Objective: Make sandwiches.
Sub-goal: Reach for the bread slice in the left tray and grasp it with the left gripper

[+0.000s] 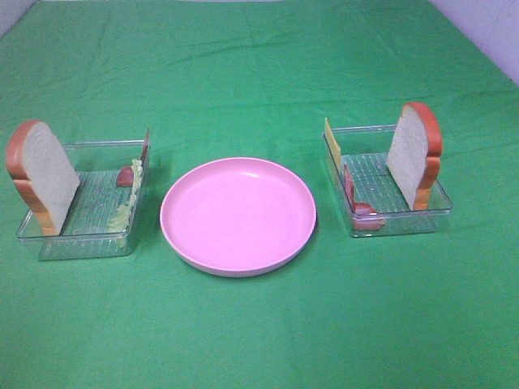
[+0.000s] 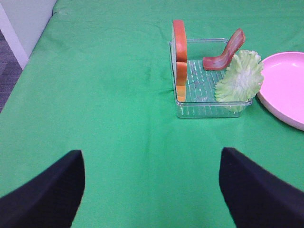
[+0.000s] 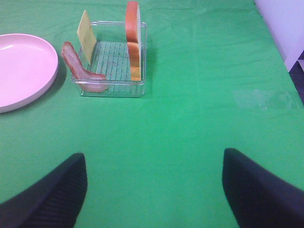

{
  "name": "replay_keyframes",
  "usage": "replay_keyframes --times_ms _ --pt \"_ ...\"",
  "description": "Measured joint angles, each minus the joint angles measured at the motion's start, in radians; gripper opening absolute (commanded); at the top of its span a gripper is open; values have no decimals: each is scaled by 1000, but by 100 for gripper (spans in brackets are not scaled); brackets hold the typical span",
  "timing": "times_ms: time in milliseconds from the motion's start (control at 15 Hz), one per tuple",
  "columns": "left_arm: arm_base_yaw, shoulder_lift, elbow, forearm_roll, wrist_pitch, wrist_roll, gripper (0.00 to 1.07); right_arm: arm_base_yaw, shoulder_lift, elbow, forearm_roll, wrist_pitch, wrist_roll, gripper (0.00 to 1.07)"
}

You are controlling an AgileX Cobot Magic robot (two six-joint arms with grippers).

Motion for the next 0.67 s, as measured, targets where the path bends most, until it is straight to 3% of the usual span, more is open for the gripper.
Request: replay_keyframes --times_ms 667 --pt "0 0 0 0 0 0 74 0 0 0 0 0 0 75"
